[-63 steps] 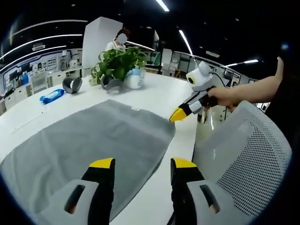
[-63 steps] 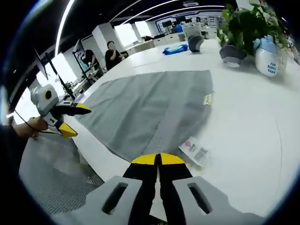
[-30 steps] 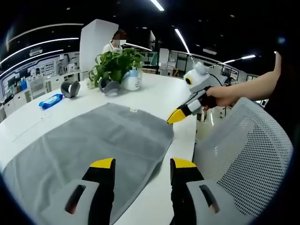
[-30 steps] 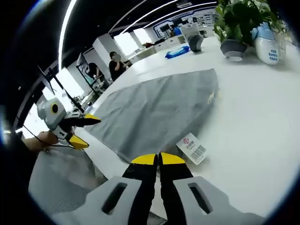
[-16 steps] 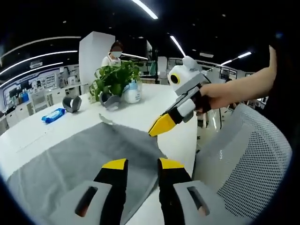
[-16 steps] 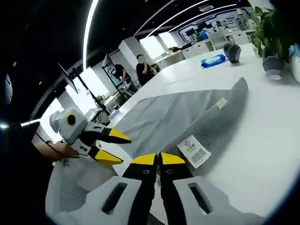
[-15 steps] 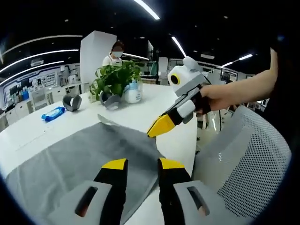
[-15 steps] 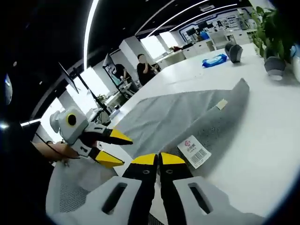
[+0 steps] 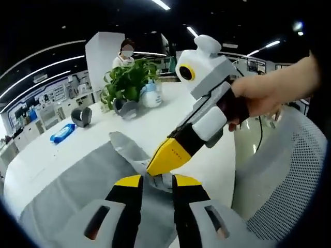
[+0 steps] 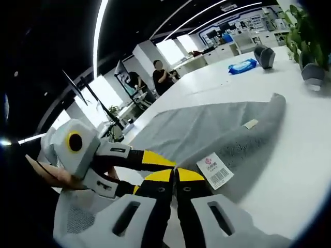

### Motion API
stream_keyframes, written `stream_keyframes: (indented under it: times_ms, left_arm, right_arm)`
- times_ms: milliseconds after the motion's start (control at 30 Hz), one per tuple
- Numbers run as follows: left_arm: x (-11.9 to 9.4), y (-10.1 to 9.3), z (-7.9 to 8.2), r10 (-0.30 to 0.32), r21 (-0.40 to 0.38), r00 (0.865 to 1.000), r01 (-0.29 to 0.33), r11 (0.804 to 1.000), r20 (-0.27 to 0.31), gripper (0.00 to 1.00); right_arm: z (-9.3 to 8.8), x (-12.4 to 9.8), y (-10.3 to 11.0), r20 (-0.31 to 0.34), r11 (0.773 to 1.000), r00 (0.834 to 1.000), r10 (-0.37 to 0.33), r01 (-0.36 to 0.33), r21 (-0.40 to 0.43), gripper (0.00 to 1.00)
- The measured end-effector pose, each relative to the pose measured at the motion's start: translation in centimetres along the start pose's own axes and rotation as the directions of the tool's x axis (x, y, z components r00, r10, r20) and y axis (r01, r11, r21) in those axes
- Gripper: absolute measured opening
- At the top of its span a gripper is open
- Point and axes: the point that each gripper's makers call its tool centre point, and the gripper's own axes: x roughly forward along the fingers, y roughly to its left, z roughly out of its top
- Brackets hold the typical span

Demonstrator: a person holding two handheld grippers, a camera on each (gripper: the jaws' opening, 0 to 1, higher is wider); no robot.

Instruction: Fold the towel on the table until its edges align and the towel forms a compact rectangular stack.

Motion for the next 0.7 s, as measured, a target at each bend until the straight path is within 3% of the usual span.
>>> stream_keyframes:
  times_ms: [67,133,200,333,433,567,633,700]
  left_arm:
    - [0.0,0.6,-0.1,0.024,-0.012,1.000,-0.024,1.000,0.004,0.16]
    - [0.1,0.9,-0.3,0.036,-0.082,0.999,-0.036,0.996,0.002,0.13]
    - [-0.1,1.3,-0.5,0.040,-0.064,0.999,-0.040,0.997,0.005,0.11]
    - [-0.3,2.2,-1.3,0.047,-0.121,0.999,-0.046,0.992,0.001,0.08]
    - [-0.4,2.6,-2.5,0.049,-0.174,0.999,-0.051,0.984,-0.011,0.07]
    - [-0.8,3.0,-3.5,0.043,-0.223,0.999,-0.046,0.974,-0.018,0.07]
    - [-1.1,3.2,-3.7,0.044,-0.258,0.999,-0.047,0.965,-0.019,0.07]
    - [-1.2,3.2,-3.7,0.036,-0.288,0.999,-0.037,0.957,-0.009,0.07]
  right_arm:
    - [0.2,0.3,0.2,0.014,0.999,1.000,0.014,-0.015,0.034,0.00]
    - [0.7,0.9,0.5,0.035,0.993,0.999,0.030,-0.034,0.109,0.00]
    - [1.0,1.3,0.2,0.038,0.995,0.999,0.036,-0.039,0.094,0.00]
    - [1.4,1.7,0.5,0.044,0.989,0.997,0.061,-0.066,0.133,0.00]
    - [2.8,1.7,0.9,0.075,0.984,0.992,0.104,-0.113,0.136,0.00]
    - [5.0,1.5,-2.8,0.021,0.999,1.000,-0.019,0.019,-0.042,0.02]
    - [6.6,1.1,-6.0,0.011,0.990,0.994,-0.110,0.110,-0.085,0.13]
    - [8.1,0.6,-9.3,-0.005,0.969,0.979,-0.205,0.202,-0.143,0.18]
